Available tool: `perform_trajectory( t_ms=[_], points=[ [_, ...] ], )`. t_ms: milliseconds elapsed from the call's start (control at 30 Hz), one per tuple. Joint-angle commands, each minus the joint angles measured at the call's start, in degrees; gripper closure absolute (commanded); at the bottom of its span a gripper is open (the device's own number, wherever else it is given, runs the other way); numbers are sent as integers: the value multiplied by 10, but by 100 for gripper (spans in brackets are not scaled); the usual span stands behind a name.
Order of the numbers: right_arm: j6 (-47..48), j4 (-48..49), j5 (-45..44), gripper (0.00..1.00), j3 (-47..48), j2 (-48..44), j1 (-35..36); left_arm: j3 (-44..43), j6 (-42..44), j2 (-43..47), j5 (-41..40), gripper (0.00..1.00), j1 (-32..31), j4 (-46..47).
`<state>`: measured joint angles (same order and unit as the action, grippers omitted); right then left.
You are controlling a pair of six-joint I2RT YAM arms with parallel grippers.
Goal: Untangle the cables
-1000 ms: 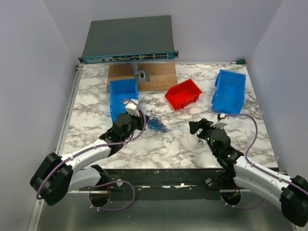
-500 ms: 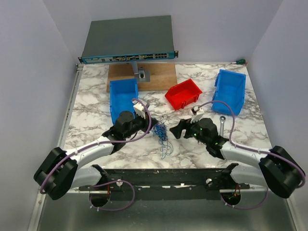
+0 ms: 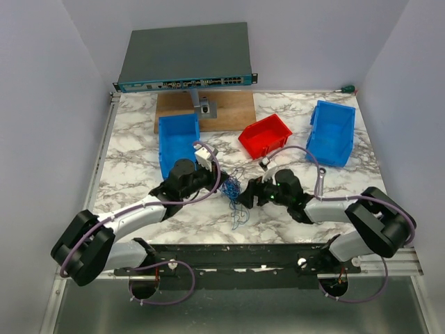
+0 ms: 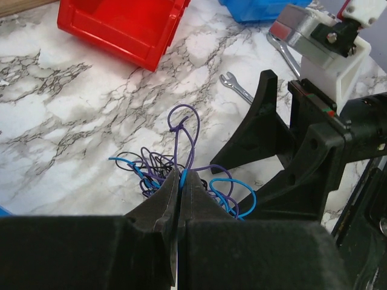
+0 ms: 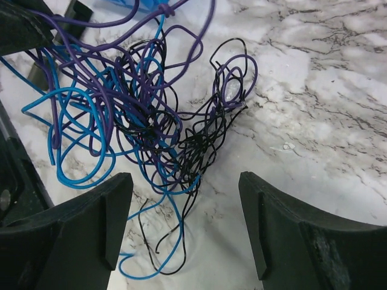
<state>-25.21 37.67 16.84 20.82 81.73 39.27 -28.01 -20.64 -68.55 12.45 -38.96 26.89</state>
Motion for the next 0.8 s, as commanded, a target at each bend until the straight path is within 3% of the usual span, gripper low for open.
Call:
perform_trajectory(
  t_ms=[0, 167, 300, 400, 533, 767],
  points=[
    [29, -51, -64, 25, 42, 36, 30, -36, -6, -28, -28, 100, 2, -43],
    [43, -69, -92, 35, 73, 75, 56, -64, -11, -56, -43, 100, 2, -81],
    [48, -114, -148, 76, 105, 96, 71, -74, -14, -63, -53, 100, 2, -100],
    [42, -116, -208, 98, 91, 64, 71, -66, -17, -51, -75, 100, 2, -100],
    [3, -131, -339, 99, 59, -1, 71, -43, -30, -17, -149, 100, 4, -98],
    [-138, -204, -669, 99, -9, -146, 70, 19, -80, 74, -327, 100, 11, -104]
  ],
)
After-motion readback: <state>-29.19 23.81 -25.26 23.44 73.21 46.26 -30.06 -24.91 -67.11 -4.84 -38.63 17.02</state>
